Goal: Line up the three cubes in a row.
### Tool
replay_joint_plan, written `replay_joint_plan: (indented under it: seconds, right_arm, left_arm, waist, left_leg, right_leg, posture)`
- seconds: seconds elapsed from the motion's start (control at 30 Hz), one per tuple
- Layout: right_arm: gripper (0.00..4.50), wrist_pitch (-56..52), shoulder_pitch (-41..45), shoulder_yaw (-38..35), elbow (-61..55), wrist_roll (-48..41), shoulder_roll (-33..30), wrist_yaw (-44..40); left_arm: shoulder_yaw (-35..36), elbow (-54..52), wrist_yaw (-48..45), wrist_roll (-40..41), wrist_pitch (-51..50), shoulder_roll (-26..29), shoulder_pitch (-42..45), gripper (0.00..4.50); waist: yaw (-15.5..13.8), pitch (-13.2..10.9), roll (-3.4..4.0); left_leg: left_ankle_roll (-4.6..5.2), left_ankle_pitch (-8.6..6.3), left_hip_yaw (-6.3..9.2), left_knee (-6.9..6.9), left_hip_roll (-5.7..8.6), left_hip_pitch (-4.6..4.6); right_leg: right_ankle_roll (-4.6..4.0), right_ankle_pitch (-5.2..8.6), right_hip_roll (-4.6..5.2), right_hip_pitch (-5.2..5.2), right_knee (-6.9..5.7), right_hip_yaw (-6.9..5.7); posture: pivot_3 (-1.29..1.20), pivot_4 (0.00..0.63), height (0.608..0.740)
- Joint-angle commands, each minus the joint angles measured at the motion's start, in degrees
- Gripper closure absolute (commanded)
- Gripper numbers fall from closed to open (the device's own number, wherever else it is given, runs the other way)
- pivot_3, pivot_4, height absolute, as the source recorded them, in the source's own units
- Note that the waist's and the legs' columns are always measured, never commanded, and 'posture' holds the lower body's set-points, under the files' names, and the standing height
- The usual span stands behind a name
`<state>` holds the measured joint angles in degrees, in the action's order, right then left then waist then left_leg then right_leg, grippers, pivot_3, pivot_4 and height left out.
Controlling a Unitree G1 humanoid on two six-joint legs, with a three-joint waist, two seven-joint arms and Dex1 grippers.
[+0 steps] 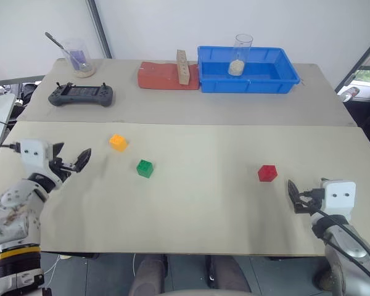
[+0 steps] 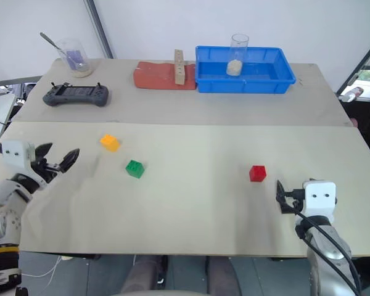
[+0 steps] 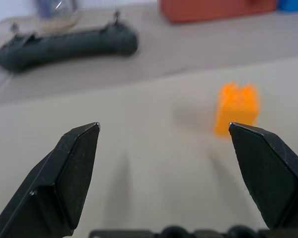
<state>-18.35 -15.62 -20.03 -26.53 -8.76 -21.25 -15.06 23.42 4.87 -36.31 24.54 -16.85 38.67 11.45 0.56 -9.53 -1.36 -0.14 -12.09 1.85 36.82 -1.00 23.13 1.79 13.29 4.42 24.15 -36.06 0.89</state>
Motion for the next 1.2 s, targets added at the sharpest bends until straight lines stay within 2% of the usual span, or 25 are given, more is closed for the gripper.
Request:
replay_joint_plan:
  seconds: [0.03, 0.3, 0.43, 0.53, 0.67, 0.83, 1.13, 1.2]
  right_arm:
    - [0.00, -0.72, 0.00, 0.51, -3.83, -3.33, -2.35, -4.58]
    - [0.00, -1.92, 2.55, 2.71, -2.64, -8.31, -7.47, -13.39]
    - [0.00, -3.95, 3.60, 4.27, -2.58, -8.93, -6.68, -12.60]
    - [0.00, -5.67, 4.18, 6.20, -2.91, -7.08, -3.88, -8.23]
    - [0.00, -6.96, 5.21, 9.29, -3.00, -3.69, 1.86, -0.86]
    - [0.00, -6.18, 6.52, 12.30, -1.67, 1.40, 5.89, 5.26]
    - [0.00, -2.85, 9.20, 13.71, 2.27, 7.08, 9.32, 11.09]
    - [0.55, -2.18, 9.50, 13.92, 2.90, 7.60, 9.27, 11.21]
  left_arm:
    - [-2.78, -7.25, -5.95, 4.51, -4.01, 2.93, 4.49, 0.08]
    - [-17.25, -21.57, -21.76, 13.75, -14.34, 4.75, 12.70, 0.08]
    - [-24.53, -23.82, -32.07, 12.81, -11.63, 5.09, 15.15, 0.08]
    - [-27.62, -23.02, -35.96, 11.67, -8.93, 3.33, 17.51, 0.08]
    - [-28.90, -19.78, -38.13, 10.60, -6.89, 1.36, 19.41, 0.08]
    - [-28.73, -17.20, -39.03, 9.96, -5.85, 0.54, 19.72, 0.08]
    - [-28.39, -15.43, -38.89, 8.37, -3.99, -1.08, 19.43, 0.08]
    - [-28.29, -15.24, -38.76, 8.05, -3.58, -1.15, 19.26, 0.00]
  waist:
    - [0.00, -0.01, -0.02]
    - [0.37, -0.03, -0.05]
    - [0.50, -0.04, -0.05]
    - [0.27, -0.05, -0.07]
    - [0.26, -0.04, -0.06]
    - [0.32, -0.05, -0.06]
    - [0.29, -0.04, -0.06]
    - [0.29, -0.04, -0.05]
  left_leg:
    - [0.00, 0.00, -0.01, 0.01, 0.01, 0.00]
    - [0.01, 0.01, -0.11, 0.03, 0.03, -0.01]
    - [0.01, 0.01, -0.13, 0.02, -0.01, -0.03]
    - [0.02, 0.02, -0.13, 0.03, -0.04, -0.04]
    - [0.04, 0.09, -0.12, 0.07, 0.01, -0.02]
    - [0.04, 0.10, -0.17, 0.08, 0.04, -0.02]
    - [0.04, 0.10, -0.16, 0.09, 0.06, -0.01]
    - [0.04, 0.10, -0.16, 0.09, 0.05, -0.02]
  right_leg:
    - [0.01, -0.01, 0.00, -0.01, 0.01, 0.02]
    - [0.06, -0.03, -0.03, -0.02, 0.00, 0.15]
    - [0.05, -0.03, -0.13, 0.01, -0.05, 0.19]
    - [0.04, -0.03, -0.19, 0.00, -0.07, 0.18]
    - [0.04, -0.03, -0.18, -0.02, -0.08, 0.26]
    - [0.07, -0.05, -0.17, 0.00, -0.09, 0.37]
    - [0.07, -0.06, -0.17, 0.01, -0.10, 0.40]
    - [0.07, -0.06, -0.19, 0.01, -0.11, 0.40]
  posture:
    - [0.00, 0.150, 0.740]
    - [0.00, 0.150, 0.740]
    - [0.00, 0.150, 0.740]
    - [0.00, 0.150, 0.740]
    - [0.00, 0.150, 0.740]
    - [0.00, 0.150, 0.740]
    - [0.00, 0.150, 0.740]
    - [0.00, 0.150, 0.740]
